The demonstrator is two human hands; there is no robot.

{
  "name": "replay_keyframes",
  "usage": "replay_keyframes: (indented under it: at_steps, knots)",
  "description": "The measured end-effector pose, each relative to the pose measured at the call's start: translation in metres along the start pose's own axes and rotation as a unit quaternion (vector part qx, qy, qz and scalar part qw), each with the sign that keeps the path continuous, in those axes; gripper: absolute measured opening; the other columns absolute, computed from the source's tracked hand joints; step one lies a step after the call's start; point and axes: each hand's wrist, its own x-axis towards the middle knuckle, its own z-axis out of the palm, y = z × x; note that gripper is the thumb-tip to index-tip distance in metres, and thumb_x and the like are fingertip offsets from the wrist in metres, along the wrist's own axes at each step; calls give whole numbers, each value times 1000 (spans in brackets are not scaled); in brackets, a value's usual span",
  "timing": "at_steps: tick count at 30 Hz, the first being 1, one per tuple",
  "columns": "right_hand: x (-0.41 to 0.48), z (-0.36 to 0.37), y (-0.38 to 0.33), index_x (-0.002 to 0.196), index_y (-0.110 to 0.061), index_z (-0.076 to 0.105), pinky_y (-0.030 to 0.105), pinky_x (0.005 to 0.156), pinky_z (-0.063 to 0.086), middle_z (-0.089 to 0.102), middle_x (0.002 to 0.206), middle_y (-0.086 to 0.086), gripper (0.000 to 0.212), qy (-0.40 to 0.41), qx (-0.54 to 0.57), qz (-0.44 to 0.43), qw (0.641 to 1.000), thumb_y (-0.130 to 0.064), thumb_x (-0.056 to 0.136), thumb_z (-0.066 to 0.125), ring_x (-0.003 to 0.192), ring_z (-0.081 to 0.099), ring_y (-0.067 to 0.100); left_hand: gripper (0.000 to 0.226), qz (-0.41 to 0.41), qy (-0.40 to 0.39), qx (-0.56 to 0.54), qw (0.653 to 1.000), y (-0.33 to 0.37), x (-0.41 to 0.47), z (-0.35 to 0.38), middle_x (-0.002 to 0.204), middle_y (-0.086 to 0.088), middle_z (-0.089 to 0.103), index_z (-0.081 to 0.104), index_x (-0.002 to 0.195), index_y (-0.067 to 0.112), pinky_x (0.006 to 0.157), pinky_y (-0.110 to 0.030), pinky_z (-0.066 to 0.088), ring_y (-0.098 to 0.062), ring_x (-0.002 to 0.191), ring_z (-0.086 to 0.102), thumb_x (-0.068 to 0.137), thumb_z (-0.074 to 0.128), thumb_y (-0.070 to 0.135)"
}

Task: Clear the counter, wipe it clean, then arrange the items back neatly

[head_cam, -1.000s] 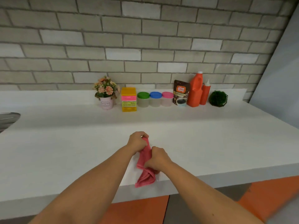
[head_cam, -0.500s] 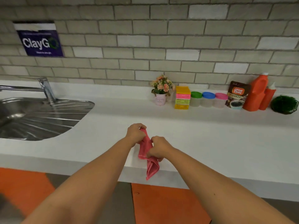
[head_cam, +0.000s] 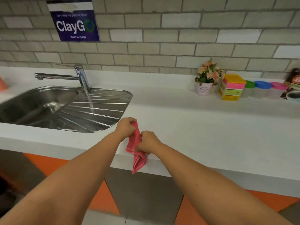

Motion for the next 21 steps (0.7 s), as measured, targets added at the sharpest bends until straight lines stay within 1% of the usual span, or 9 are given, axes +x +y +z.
replay_keyframes:
  at_steps: [3,5,7,10,12,14,17,19,21]
  knots:
    - [17,13,-17,96,-11,51,29,73,47,52,90,7,28,-4,10,-18,1000,-23,79,71,82,51,21,49,9,9,29,999,-12,13,-15,117,-12,60,64,116,14,78,-33,51,-32,104,58,79,42,-11]
    - [29,21,-26,90,-14,45,26,65,41,50,90,6,31,-3,26,-23,999,-25,78,72,82,48,20,50,9,13,41,999,-21,22,-25,118,-12,61,64,116,14,78,-31,50,-32,108,57,79,42,-12]
    - [39,29,-32,96,-13,50,27,67,43,50,91,5,34,3,47,-29,998,-29,77,73,82,48,19,50,8,16,47,999,-29,30,-32,116,-12,62,65,115,15,74,-27,48,-31,107,58,78,43,-12]
    - [53,40,-40,108,-7,57,28,75,44,51,90,6,48,12,75,-27,997,-39,76,73,82,49,19,50,24,5,63,998,-34,43,-37,116,-8,63,65,115,13,72,-24,44,-28,109,57,78,43,-12]
    - [59,43,-45,94,-11,54,28,70,43,52,89,7,38,6,81,-17,997,-39,76,73,80,51,20,51,26,-9,77,997,-37,51,-39,117,-8,62,66,114,12,72,-23,41,-27,110,56,78,40,-13]
    - [66,38,-51,85,-10,51,27,60,45,54,86,10,33,-12,101,8,995,-34,77,73,69,53,21,51,28,-45,77,996,-40,62,-41,114,-14,62,67,110,11,66,-22,42,-31,102,58,76,38,-14]
    - [77,24,-56,102,3,58,26,55,49,58,81,14,38,-31,106,34,993,-27,82,69,53,53,19,48,31,-126,108,986,-39,83,-48,98,-17,59,67,95,20,52,-27,47,-29,75,56,75,38,-13]
    - [80,13,-57,112,3,57,30,58,52,59,81,15,42,-48,84,51,994,-26,84,67,54,54,19,45,24,-172,151,973,-34,92,-51,99,-12,57,65,90,22,57,-33,52,-28,78,56,75,40,-13]
    - [84,2,-58,116,0,56,29,59,51,58,75,10,40,-65,73,68,993,-27,86,64,57,55,18,41,24,-212,182,960,-23,95,-54,106,-13,56,64,100,19,57,-31,53,-28,83,56,79,44,-10]
